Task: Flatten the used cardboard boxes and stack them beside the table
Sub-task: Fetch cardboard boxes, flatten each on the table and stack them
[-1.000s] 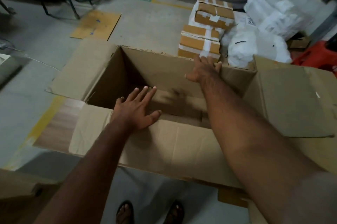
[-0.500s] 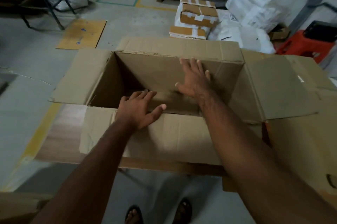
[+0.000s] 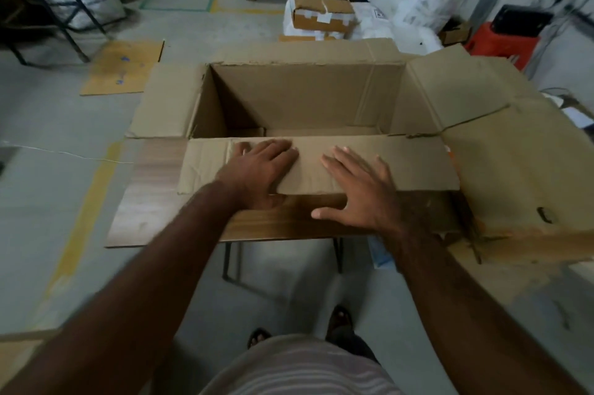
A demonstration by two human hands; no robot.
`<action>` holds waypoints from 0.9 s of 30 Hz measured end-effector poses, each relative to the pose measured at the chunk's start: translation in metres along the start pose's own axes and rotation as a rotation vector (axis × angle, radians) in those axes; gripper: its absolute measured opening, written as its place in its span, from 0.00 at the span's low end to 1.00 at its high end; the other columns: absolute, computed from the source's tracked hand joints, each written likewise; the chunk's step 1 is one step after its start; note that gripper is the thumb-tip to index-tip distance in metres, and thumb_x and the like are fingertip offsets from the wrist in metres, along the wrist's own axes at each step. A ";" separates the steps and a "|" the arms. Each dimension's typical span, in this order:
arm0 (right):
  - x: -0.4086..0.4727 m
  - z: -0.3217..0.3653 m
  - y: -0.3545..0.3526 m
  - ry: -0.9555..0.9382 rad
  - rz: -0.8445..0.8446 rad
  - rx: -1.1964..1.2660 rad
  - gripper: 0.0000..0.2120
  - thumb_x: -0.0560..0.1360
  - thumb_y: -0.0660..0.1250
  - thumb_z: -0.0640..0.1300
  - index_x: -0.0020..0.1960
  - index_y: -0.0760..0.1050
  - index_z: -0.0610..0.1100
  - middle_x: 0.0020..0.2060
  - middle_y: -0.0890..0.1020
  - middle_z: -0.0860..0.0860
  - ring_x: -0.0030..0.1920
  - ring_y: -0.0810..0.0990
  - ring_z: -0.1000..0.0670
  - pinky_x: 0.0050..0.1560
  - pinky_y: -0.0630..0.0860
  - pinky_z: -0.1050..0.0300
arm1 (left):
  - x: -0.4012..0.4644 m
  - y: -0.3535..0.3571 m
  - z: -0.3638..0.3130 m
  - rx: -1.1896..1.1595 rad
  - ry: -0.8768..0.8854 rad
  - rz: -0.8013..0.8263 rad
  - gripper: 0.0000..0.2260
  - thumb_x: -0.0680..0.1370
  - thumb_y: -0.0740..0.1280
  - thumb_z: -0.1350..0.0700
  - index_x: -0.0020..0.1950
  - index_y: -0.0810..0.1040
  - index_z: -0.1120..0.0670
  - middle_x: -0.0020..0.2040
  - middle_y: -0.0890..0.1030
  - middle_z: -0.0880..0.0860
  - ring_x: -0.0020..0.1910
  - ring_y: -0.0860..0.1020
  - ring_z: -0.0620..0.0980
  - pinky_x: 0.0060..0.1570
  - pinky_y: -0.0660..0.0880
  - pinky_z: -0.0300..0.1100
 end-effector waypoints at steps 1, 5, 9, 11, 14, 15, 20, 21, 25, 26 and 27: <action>-0.005 -0.001 -0.001 0.017 -0.048 -0.002 0.44 0.75 0.64 0.70 0.83 0.50 0.56 0.83 0.51 0.54 0.82 0.48 0.51 0.78 0.45 0.35 | -0.006 -0.006 0.002 -0.005 -0.016 -0.025 0.39 0.74 0.67 0.35 0.81 0.59 0.49 0.82 0.60 0.52 0.78 0.62 0.55 0.71 0.62 0.59; -0.010 -0.006 -0.030 0.124 -0.422 0.067 0.22 0.78 0.69 0.48 0.71 0.75 0.51 0.69 0.78 0.51 0.70 0.73 0.47 0.68 0.62 0.44 | -0.022 -0.037 0.012 0.046 -0.053 -0.228 0.19 0.78 0.62 0.44 0.65 0.79 0.50 0.62 0.82 0.53 0.59 0.80 0.57 0.55 0.74 0.53; 0.010 -0.016 -0.064 0.228 -0.715 -0.031 0.16 0.77 0.71 0.55 0.61 0.80 0.48 0.57 0.83 0.47 0.59 0.79 0.43 0.60 0.68 0.43 | -0.020 -0.065 0.023 0.082 -0.229 -0.475 0.14 0.81 0.59 0.47 0.58 0.80 0.52 0.53 0.84 0.54 0.53 0.80 0.58 0.57 0.71 0.56; 0.025 -0.026 -0.074 0.290 -0.783 -0.061 0.23 0.76 0.70 0.60 0.65 0.77 0.48 0.63 0.81 0.46 0.66 0.76 0.42 0.64 0.67 0.42 | -0.014 -0.069 0.032 0.082 -0.354 -0.541 0.14 0.80 0.61 0.48 0.61 0.78 0.53 0.60 0.82 0.57 0.60 0.77 0.59 0.62 0.67 0.60; 0.037 -0.046 -0.073 0.466 -0.710 0.016 0.37 0.75 0.70 0.62 0.78 0.64 0.47 0.79 0.63 0.41 0.79 0.59 0.39 0.73 0.58 0.32 | -0.012 -0.062 0.044 -0.032 -0.626 -0.569 0.25 0.79 0.65 0.46 0.73 0.68 0.53 0.78 0.64 0.61 0.77 0.61 0.61 0.70 0.56 0.67; 0.038 -0.052 -0.068 0.518 -0.670 0.047 0.42 0.75 0.70 0.63 0.82 0.57 0.48 0.82 0.56 0.41 0.81 0.53 0.38 0.74 0.55 0.30 | -0.014 -0.055 0.047 -0.104 -0.727 -0.559 0.30 0.78 0.67 0.44 0.77 0.62 0.51 0.82 0.55 0.61 0.80 0.54 0.62 0.71 0.53 0.70; 0.045 -0.060 -0.036 0.704 -0.684 0.233 0.57 0.71 0.70 0.70 0.82 0.34 0.55 0.81 0.38 0.36 0.81 0.44 0.32 0.73 0.55 0.25 | -0.022 -0.015 0.028 -0.379 -1.065 -0.587 0.45 0.75 0.73 0.45 0.80 0.44 0.34 0.81 0.50 0.61 0.77 0.55 0.67 0.63 0.63 0.74; 0.046 -0.060 -0.029 0.758 -0.666 0.287 0.57 0.71 0.69 0.72 0.82 0.33 0.55 0.81 0.38 0.35 0.80 0.45 0.31 0.72 0.58 0.24 | -0.019 -0.007 0.022 -0.411 -1.096 -0.586 0.46 0.75 0.73 0.45 0.80 0.42 0.33 0.80 0.51 0.61 0.75 0.57 0.68 0.61 0.66 0.73; 0.048 -0.072 -0.003 0.815 -0.526 0.435 0.55 0.73 0.67 0.72 0.82 0.33 0.57 0.80 0.37 0.33 0.79 0.46 0.27 0.69 0.59 0.20 | -0.007 0.022 0.013 -0.599 -1.129 -0.568 0.43 0.77 0.71 0.40 0.80 0.43 0.32 0.79 0.52 0.63 0.72 0.61 0.71 0.60 0.70 0.73; 0.048 -0.079 0.002 0.802 -0.507 0.482 0.54 0.73 0.68 0.71 0.81 0.33 0.59 0.80 0.36 0.34 0.79 0.45 0.27 0.70 0.58 0.20 | -0.005 0.027 0.017 -0.652 -1.110 -0.568 0.42 0.77 0.71 0.39 0.81 0.44 0.33 0.79 0.52 0.64 0.72 0.61 0.73 0.62 0.70 0.72; 0.049 -0.087 0.006 0.776 -0.498 0.516 0.54 0.73 0.68 0.71 0.81 0.33 0.61 0.80 0.36 0.35 0.79 0.45 0.27 0.69 0.57 0.20 | -0.004 0.032 0.023 -0.701 -1.084 -0.571 0.42 0.77 0.70 0.38 0.81 0.45 0.34 0.79 0.52 0.66 0.73 0.61 0.74 0.65 0.69 0.71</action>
Point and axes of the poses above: each hand's wrist, its own x-axis towards the middle knuckle, its own y-axis out of the palm, z = x × y, the point moved 1 cm from there along x, towards the middle knuckle
